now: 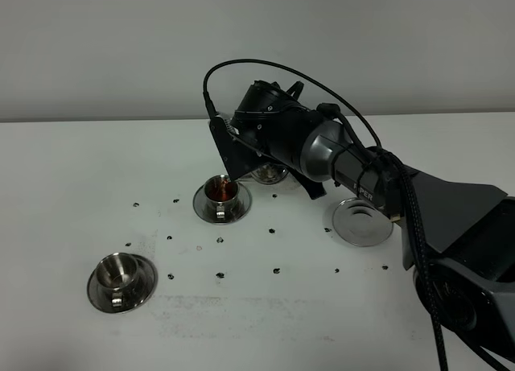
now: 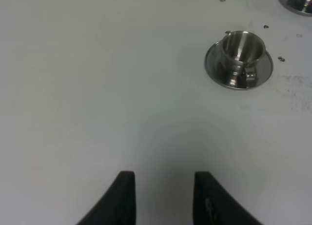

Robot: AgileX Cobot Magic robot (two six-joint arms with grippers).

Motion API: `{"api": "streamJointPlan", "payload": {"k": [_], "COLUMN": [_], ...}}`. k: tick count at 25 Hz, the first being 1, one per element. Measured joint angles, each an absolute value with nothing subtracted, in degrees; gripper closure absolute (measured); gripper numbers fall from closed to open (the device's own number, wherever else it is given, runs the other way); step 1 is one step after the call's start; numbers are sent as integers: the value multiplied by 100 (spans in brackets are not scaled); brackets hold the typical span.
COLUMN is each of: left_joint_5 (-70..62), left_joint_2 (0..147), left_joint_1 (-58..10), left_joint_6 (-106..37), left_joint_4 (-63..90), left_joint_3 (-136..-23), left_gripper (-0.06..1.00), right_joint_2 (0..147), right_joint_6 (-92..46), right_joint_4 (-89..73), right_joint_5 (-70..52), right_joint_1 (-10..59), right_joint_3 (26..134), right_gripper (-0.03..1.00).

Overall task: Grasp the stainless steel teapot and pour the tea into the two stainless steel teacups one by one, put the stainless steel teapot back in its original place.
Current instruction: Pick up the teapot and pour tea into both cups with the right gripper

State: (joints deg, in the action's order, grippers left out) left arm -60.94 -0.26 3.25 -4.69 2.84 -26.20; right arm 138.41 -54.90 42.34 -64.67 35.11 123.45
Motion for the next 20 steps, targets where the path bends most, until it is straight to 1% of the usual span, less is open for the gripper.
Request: {"api": "streamJointPlan", "payload": {"k": [20], "left_joint_5": [-6094], "left_joint_2": [-26], "left_joint_1": [325], "left_joint_6": [-469], "left_joint_4": [284], "left_joint_3": [-2620], "left_gripper": [64], "right_joint_2": [13841], "right_joint_6": [-5560], "right_joint_4": [4343], "right_joint_5": [-6467], "right_joint_1": [3529], "right_joint_3": [12345], "right_gripper": [79]}}
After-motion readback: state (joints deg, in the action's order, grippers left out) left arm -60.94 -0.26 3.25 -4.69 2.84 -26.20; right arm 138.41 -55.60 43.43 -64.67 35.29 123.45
